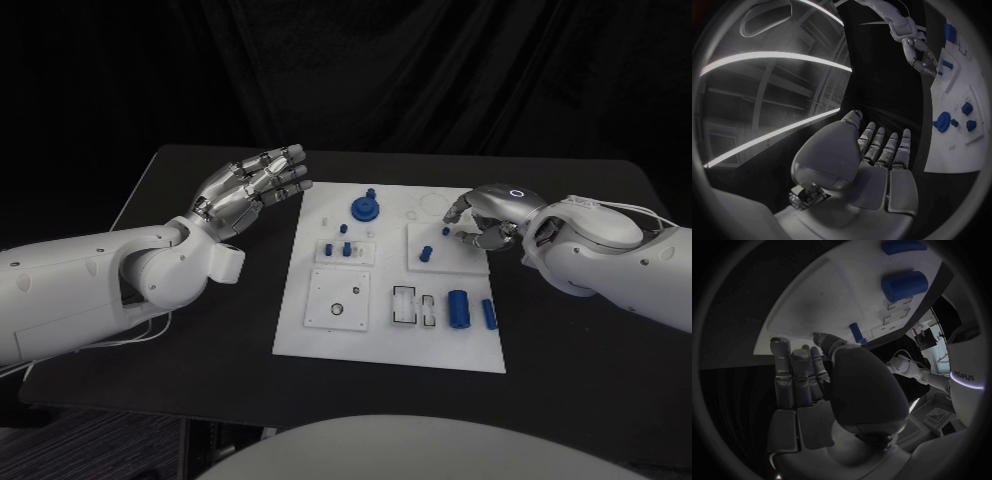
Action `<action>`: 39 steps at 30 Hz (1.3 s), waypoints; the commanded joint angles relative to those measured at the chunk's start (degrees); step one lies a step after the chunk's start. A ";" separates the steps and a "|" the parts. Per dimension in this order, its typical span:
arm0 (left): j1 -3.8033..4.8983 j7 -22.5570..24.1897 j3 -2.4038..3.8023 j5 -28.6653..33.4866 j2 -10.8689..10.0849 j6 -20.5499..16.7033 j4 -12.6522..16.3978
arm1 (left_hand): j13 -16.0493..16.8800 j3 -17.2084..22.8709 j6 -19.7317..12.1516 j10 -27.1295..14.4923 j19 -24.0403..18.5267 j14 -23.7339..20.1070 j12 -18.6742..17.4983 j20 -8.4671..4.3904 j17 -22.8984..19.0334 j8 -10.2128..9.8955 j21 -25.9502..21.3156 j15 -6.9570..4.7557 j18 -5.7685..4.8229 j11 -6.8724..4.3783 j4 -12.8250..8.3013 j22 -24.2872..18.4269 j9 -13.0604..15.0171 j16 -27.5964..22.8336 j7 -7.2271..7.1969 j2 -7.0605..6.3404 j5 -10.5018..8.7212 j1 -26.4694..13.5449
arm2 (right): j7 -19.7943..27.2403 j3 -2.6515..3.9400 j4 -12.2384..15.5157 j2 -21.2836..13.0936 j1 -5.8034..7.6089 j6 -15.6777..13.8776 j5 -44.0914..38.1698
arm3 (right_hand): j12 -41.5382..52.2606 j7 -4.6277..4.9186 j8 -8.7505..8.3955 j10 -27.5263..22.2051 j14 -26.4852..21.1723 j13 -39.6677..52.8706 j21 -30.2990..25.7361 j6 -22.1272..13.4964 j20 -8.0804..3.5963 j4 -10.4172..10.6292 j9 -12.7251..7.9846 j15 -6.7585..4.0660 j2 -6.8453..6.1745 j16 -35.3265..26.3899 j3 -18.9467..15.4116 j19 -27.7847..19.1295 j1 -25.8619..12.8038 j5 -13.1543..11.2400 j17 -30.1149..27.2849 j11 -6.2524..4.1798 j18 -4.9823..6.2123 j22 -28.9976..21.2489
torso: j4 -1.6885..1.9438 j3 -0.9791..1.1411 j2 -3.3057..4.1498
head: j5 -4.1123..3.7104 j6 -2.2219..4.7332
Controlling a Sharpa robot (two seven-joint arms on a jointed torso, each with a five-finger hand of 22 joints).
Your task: Assemble the parts on the task board
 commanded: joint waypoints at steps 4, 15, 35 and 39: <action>-0.08 9.40 0.05 0.38 0.37 1.34 -0.33 | -0.07 0.16 -0.02 -0.17 0.68 0.36 0.20 -0.04 0.06 0.17 0.25 0.09 -0.66 0.42 -0.48 0.00 -0.16 0.39 -0.12 0.10 0.33 0.39 | 1.41 0.04 -1.23 1.15 -0.63 -0.55 0.02 | -0.23 0.30 -0.45 -0.24 -0.30 -0.10 -0.33 0.32 -0.02 0.00 0.05 -0.02 -0.14 -0.25 0.24 -0.30 -0.58 -0.29 -0.20 -0.03 0.10 -0.09 | 0.21 -0.07 0.03 | -0.17 -0.01; -0.10 8.52 0.05 0.38 0.57 1.77 -0.79 | -0.10 0.37 -0.07 -0.39 1.06 0.54 0.21 -0.03 0.07 0.13 0.28 0.49 -1.10 0.79 -0.83 -0.16 -0.32 0.62 -0.02 0.12 0.41 0.40 | 2.04 0.05 -2.84 2.78 -1.20 -0.43 0.27 | -0.27 0.28 -0.56 0.95 0.27 -0.35 0.10 0.98 0.04 0.41 0.21 -0.02 0.56 0.21 0.41 0.14 -1.31 -1.04 0.13 -0.10 0.00 0.10 | -0.09 -0.11 -0.10 | 0.15 -0.01; -0.16 7.62 0.05 0.38 0.92 1.63 -1.38 | -0.03 0.46 1.23 -0.13 3.08 1.09 0.87 -0.04 0.15 0.41 0.66 1.30 -2.14 1.11 -1.95 0.50 -0.42 1.38 1.15 -0.76 1.68 -0.48 | 2.44 0.05 -5.07 4.25 -1.54 -2.15 1.67 | 0.91 -2.20 8.17 6.96 1.11 -0.56 1.03 8.02 -1.80 -3.74 8.54 -1.97 4.87 0.20 1.13 1.04 0.49 0.53 -0.44 -2.24 -0.11 1.64 | -0.05 -0.11 -0.10 | 0.07 -0.01; -0.18 7.48 0.05 0.38 0.96 1.39 -1.49 | -0.02 0.57 1.73 -0.04 3.52 1.23 1.03 -0.08 0.17 0.51 0.70 1.45 -2.33 1.03 -2.23 0.45 -0.42 1.61 1.56 -0.89 2.64 -0.93 | 2.82 0.06 -5.28 4.44 -1.54 -3.06 1.68 | 1.39 -2.26 9.16 6.97 1.25 -0.21 1.09 7.37 -1.93 -4.10 10.04 -2.06 5.59 0.17 1.12 1.16 0.82 -0.55 -0.48 -2.36 -0.17 1.81 | 0.01 -0.12 -0.10 | 0.04 -0.01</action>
